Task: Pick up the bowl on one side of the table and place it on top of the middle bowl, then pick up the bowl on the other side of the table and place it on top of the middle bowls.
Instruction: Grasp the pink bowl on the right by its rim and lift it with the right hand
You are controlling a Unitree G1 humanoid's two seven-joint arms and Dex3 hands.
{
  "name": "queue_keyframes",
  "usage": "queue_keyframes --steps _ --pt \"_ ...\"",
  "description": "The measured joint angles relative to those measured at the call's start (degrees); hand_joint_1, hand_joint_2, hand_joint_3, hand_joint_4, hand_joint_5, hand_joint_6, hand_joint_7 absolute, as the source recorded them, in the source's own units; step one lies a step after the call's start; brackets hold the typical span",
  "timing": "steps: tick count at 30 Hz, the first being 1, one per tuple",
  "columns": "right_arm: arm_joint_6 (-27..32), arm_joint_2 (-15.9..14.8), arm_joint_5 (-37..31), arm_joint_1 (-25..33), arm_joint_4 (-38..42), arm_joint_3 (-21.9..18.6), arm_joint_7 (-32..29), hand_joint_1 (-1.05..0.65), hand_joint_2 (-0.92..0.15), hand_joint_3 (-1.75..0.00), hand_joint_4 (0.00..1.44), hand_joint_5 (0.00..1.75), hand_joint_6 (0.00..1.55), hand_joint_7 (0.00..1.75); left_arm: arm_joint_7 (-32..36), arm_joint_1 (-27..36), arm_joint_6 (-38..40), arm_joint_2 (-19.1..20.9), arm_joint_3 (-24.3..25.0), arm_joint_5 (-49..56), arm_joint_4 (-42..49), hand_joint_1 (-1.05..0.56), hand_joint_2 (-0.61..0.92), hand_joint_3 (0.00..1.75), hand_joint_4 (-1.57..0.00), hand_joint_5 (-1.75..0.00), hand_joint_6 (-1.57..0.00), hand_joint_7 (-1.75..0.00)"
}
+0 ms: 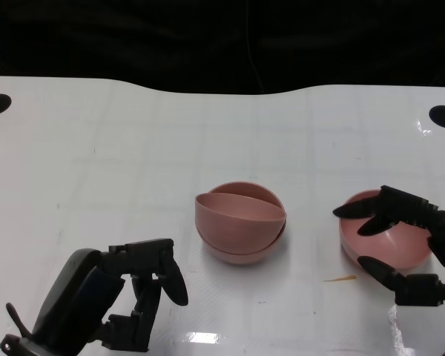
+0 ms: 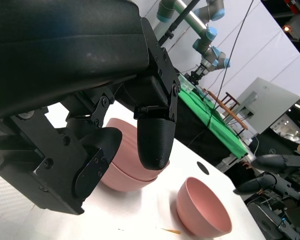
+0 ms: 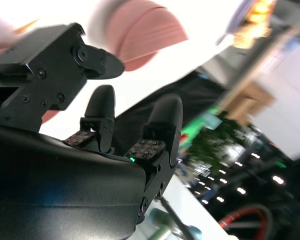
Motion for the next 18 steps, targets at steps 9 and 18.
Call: queue_keyframes --steps 9,18 --pt "20.8 -5.1 -21.5 1.1 -14.9 0.5 6.4 -0.51 -0.77 0.00 0.20 0.66 0.25 0.25 -0.4 -0.3 0.3 -0.1 0.1 0.7 0.1 0.05 0.16 1.67 -0.91 -1.70 -0.85 -1.50" --pt "27.7 -8.4 -29.4 0.4 -18.7 3.1 14.6 -0.53 -0.78 0.00 0.28 0.46 0.34 0.09 -0.4 -0.6 0.8 -0.4 0.1 1.3 0.1 0.02 0.17 1.66 -0.90 -1.71 -0.84 -1.51"
